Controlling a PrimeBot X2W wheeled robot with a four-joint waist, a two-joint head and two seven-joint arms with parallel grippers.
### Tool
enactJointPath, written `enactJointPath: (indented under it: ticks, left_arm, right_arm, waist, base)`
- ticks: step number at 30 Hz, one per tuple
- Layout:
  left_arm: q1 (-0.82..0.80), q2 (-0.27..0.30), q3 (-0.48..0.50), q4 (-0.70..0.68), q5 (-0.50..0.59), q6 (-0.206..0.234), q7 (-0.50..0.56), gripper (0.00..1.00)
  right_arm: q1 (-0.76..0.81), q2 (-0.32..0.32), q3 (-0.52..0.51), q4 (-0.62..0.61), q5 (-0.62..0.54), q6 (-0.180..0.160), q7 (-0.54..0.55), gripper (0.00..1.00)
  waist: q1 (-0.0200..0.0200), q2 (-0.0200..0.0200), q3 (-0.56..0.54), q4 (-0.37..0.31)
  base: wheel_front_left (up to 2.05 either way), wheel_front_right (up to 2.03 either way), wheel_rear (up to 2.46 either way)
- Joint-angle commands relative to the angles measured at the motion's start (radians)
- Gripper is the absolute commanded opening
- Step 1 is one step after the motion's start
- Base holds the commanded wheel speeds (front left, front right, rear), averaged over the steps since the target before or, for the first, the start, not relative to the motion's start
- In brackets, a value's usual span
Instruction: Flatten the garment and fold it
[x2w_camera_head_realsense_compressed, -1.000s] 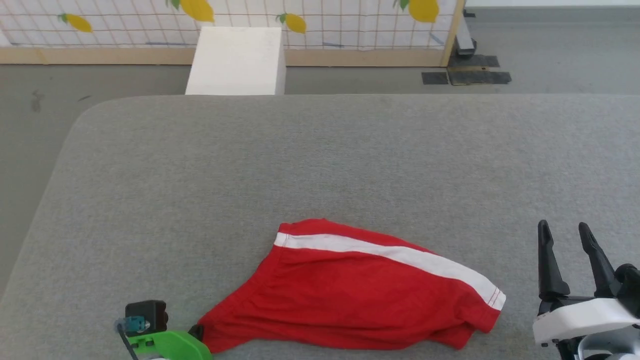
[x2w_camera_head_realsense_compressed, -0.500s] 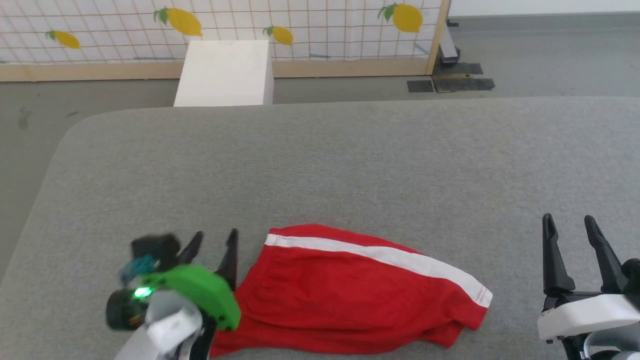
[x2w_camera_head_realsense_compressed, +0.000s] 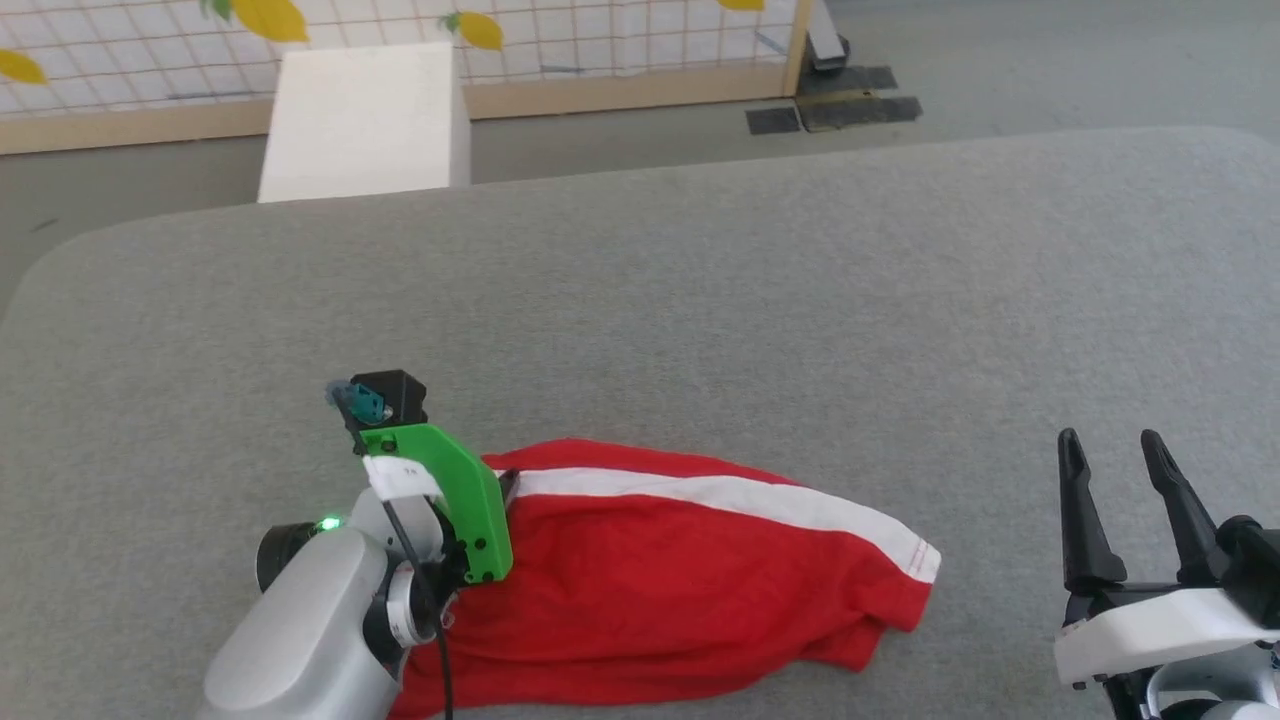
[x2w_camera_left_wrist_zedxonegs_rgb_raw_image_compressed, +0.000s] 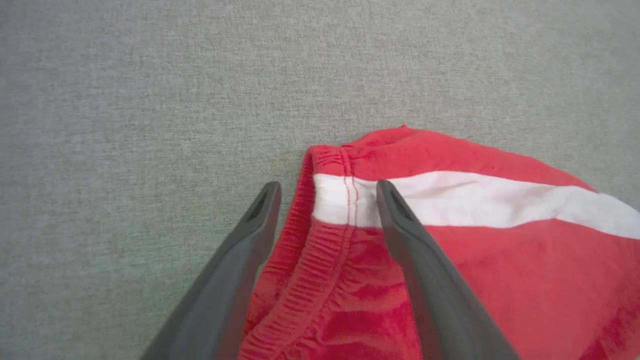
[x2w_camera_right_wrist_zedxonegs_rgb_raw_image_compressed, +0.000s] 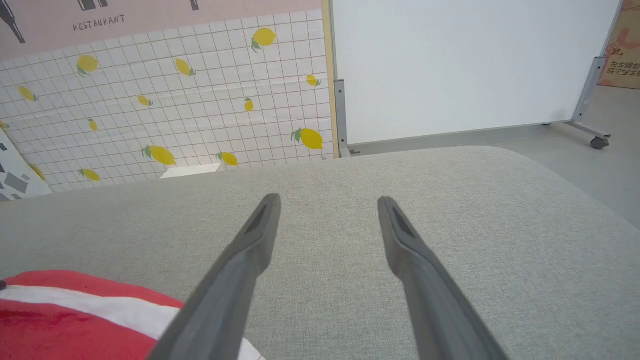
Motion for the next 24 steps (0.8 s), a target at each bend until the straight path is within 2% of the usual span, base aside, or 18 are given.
enactJointPath:
  ticks: [1,5,6,7,8,14,18,24]
  left_arm:
    - [-0.020,0.005,0.003,0.005,-0.019,0.007,0.010,1.00]
    - [-0.018,0.015,0.006,0.008,-0.032,0.013,0.040,1.00]
    - [-0.015,0.017,0.005,0.004,-0.035,0.010,0.045,0.91]
    - [-0.010,0.018,0.005,-0.003,-0.042,0.005,0.050,0.22]
    - [-0.006,0.021,0.003,-0.009,-0.045,0.000,0.053,0.00]
    - [0.022,0.036,0.007,-0.047,-0.038,-0.004,0.017,0.00]
    - [0.065,0.040,0.019,-0.077,-0.037,0.001,-0.033,0.00]
    - [0.173,0.059,0.051,-0.145,-0.049,0.018,-0.103,0.00]
  right_arm:
    - [-0.012,0.000,0.004,0.005,0.011,-0.002,-0.009,1.00]
    - [-0.016,0.000,0.006,0.013,0.013,-0.002,-0.015,1.00]
    - [-0.017,0.000,0.006,0.014,0.014,-0.002,-0.017,1.00]
    - [-0.016,0.000,0.006,0.016,0.014,-0.002,-0.019,1.00]
    - [-0.016,0.000,0.006,0.017,0.014,-0.002,-0.020,1.00]
    - [-0.017,0.000,0.009,0.021,0.013,-0.002,-0.020,1.00]
    - [-0.004,0.000,0.044,0.007,0.018,-0.002,0.029,1.00]
    - [0.053,0.000,0.101,-0.024,0.046,-0.002,0.270,1.00]
  waist:
    - [0.0000,0.0000,0.020,-0.026]
    - [0.0000,0.0000,0.030,-0.045]
    - [0.0000,0.0000,0.031,-0.047]
    - [0.0000,0.0000,0.032,-0.049]
    - [0.0000,0.0000,0.033,-0.050]
    - [0.0000,0.0000,0.026,-0.045]
    - [0.0000,0.0000,0.017,-0.032]
    - [0.0000,0.0000,0.006,-0.012]
  base:
    - [0.00,0.00,0.00]
    - [0.00,0.00,0.00]
    - [0.00,0.00,0.00]
    - [0.00,0.00,0.00]
    - [0.00,0.00,0.00]
    - [0.00,0.00,0.00]
    - [0.00,0.00,0.00]
    - [0.00,0.00,0.00]
